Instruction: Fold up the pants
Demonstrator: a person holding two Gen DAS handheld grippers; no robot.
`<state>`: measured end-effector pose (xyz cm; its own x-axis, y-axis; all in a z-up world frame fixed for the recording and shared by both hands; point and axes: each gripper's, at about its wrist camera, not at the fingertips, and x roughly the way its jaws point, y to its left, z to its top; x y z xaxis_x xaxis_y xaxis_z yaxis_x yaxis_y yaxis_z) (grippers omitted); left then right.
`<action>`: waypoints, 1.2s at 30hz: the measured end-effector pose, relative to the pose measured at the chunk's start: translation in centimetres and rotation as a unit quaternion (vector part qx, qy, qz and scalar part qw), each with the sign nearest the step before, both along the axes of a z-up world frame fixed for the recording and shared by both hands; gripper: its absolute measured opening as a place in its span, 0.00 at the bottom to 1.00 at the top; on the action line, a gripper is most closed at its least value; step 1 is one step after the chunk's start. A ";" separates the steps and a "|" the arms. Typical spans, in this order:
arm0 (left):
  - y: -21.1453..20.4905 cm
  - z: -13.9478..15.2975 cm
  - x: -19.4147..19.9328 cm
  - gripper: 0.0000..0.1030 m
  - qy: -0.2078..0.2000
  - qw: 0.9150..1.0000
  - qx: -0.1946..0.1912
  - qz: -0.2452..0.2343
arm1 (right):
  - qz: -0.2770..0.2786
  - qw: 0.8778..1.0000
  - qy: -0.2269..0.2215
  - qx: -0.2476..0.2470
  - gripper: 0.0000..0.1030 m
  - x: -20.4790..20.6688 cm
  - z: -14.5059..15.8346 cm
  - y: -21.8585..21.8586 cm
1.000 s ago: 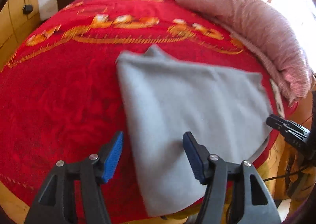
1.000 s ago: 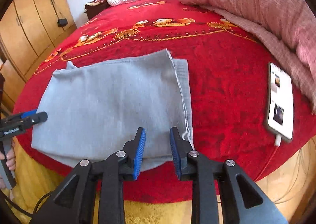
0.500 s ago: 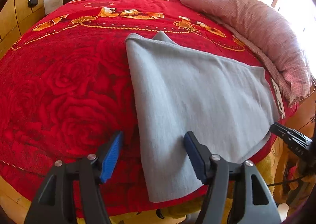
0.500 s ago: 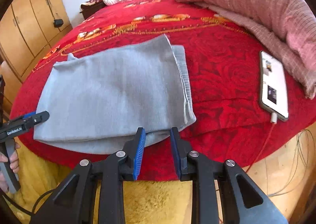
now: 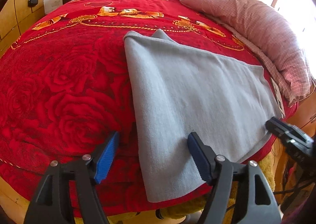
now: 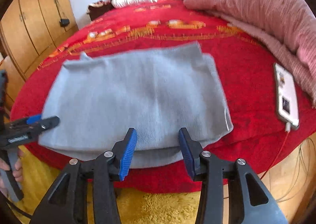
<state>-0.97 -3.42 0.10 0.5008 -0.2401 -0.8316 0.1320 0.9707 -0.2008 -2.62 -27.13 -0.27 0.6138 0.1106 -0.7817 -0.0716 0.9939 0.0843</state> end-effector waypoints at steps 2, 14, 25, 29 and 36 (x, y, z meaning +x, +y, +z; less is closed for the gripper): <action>-0.1 -0.1 0.0 0.79 0.001 1.000 -0.001 -0.005 | -0.003 1.000 -0.010 0.007 0.45 -0.2 -0.5 -0.2; -1.3 -0.5 -0.4 0.93 -0.001 1.000 0.010 -0.022 | -0.015 0.999 -0.029 0.031 0.49 -0.8 -1.3 -0.6; -1.0 -0.4 -0.8 0.94 -0.012 1.000 0.003 -0.020 | 0.036 0.999 -0.026 0.000 0.95 -1.0 -2.0 2.0; -0.5 -0.2 -0.9 0.88 -0.018 1.000 -0.002 -0.008 | 0.035 0.999 -0.027 0.003 0.95 -1.0 -2.1 2.0; -0.9 -0.3 -1.1 0.85 -0.028 0.999 0.014 -0.004 | 0.043 0.998 -0.017 0.031 1.00 -0.7 -2.3 1.4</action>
